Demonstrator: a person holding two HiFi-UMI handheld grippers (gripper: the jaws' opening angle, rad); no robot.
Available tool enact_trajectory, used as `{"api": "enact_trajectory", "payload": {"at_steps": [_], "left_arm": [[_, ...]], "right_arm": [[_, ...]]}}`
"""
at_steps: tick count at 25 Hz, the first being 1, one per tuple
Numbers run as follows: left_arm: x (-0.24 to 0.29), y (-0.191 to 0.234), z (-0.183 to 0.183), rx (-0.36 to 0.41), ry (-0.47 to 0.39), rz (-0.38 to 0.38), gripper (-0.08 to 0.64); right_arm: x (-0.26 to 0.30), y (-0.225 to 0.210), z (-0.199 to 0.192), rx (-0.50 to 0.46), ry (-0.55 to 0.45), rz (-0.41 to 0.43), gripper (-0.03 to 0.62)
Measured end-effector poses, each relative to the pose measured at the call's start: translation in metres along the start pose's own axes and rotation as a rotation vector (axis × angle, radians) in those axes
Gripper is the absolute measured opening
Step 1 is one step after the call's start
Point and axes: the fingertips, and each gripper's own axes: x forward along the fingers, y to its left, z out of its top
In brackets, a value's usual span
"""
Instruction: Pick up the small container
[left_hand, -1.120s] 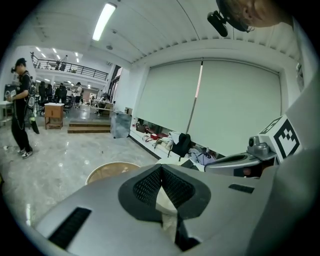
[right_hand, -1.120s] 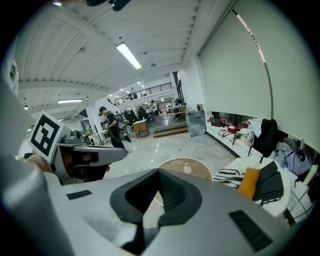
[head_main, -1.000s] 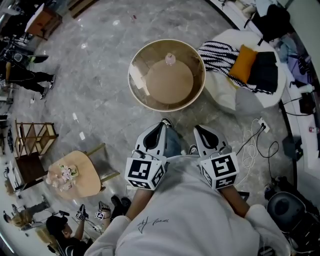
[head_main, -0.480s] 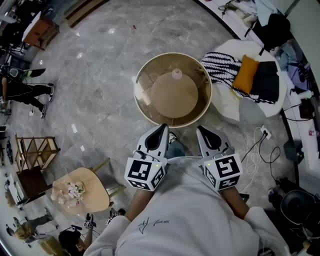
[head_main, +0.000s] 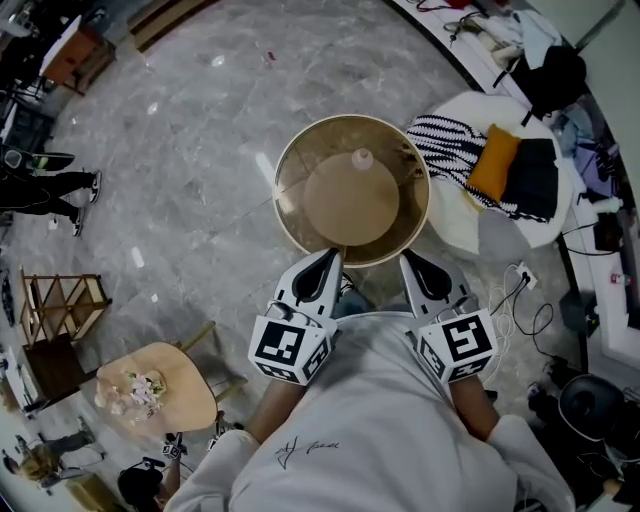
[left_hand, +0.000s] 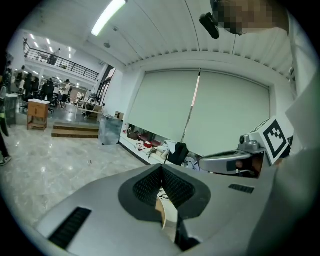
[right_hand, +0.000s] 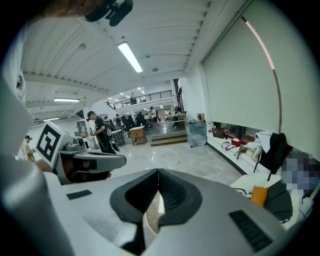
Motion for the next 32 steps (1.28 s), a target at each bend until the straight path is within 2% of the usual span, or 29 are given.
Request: {"api": "enact_trajectory", "payload": {"at_steps": [10, 16, 26, 32], "left_arm": [[-0.004, 0.027, 0.004, -0.035, -0.017, 0.023, 0.005], [0.006, 0.027, -0.001, -0.035, 0.013, 0.023, 0.005], [0.043, 0.014, -0.007, -0.019, 0.073, 0.008, 0.005], [0.064, 0.016, -0.014, -0.008, 0.120, 0.016, 0.005]], "right_arm": [[0.014, -0.006, 0.018, -0.082, -0.006, -0.006, 0.017], [0.014, -0.026, 0.013, -0.091, 0.004, -0.031, 0.017], [0.037, -0.046, 0.017, -0.147, 0.009, 0.059, 0.017], [0.057, -0.055, 0.014, -0.144, 0.025, 0.116, 0.017]]}}
